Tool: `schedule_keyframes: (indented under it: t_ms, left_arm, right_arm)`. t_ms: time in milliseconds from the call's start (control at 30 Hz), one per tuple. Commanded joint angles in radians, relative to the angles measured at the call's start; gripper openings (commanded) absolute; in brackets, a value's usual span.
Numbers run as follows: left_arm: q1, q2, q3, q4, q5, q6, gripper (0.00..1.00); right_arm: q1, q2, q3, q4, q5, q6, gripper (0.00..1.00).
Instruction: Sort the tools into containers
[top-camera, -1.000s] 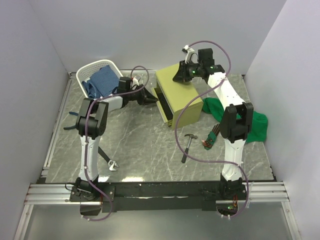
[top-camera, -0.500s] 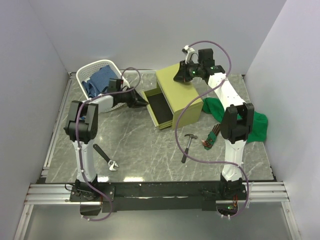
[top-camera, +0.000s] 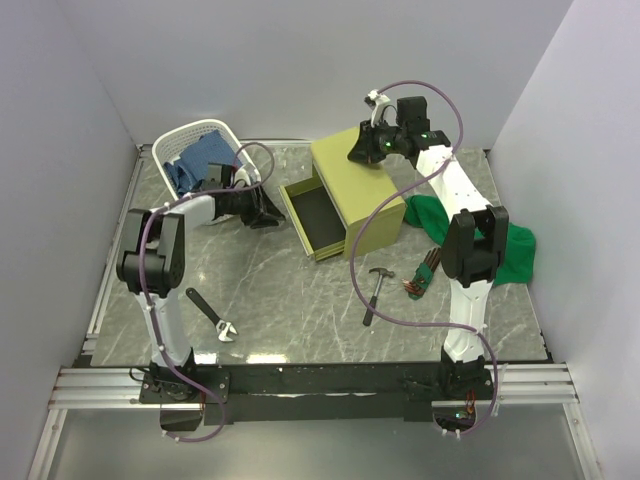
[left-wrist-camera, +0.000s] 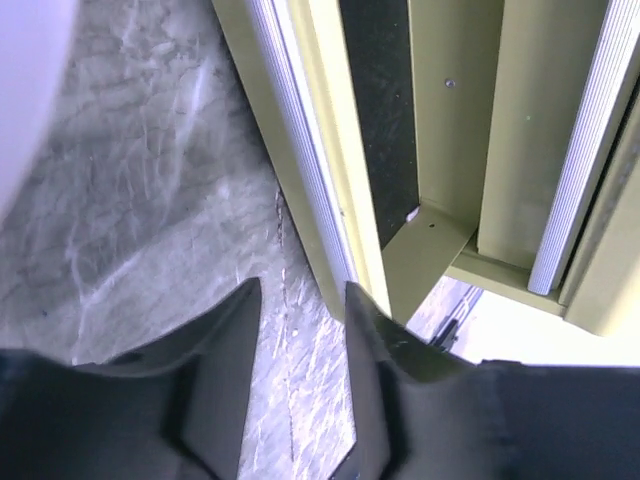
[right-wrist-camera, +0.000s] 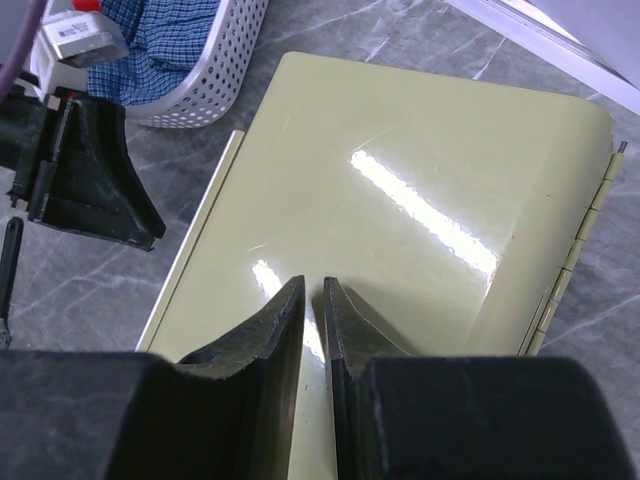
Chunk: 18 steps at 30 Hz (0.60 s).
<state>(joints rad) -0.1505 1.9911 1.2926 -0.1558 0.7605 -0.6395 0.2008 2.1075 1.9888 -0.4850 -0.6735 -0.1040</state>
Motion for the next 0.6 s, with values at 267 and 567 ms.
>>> schedule_keyframes:
  t_ms: [267,567]
  left_arm:
    - [0.037,-0.271,0.183,-0.467,-0.035,0.427,0.61]
    - [0.097,-0.438,0.153,-1.158,-0.079,1.585,0.63]
  right_arm:
    - [-0.041,0.069,-0.065,-0.227,0.175,-0.062,0.28]
    - [-0.047,-0.081,-0.079,-0.233,0.137,-0.076,0.47]
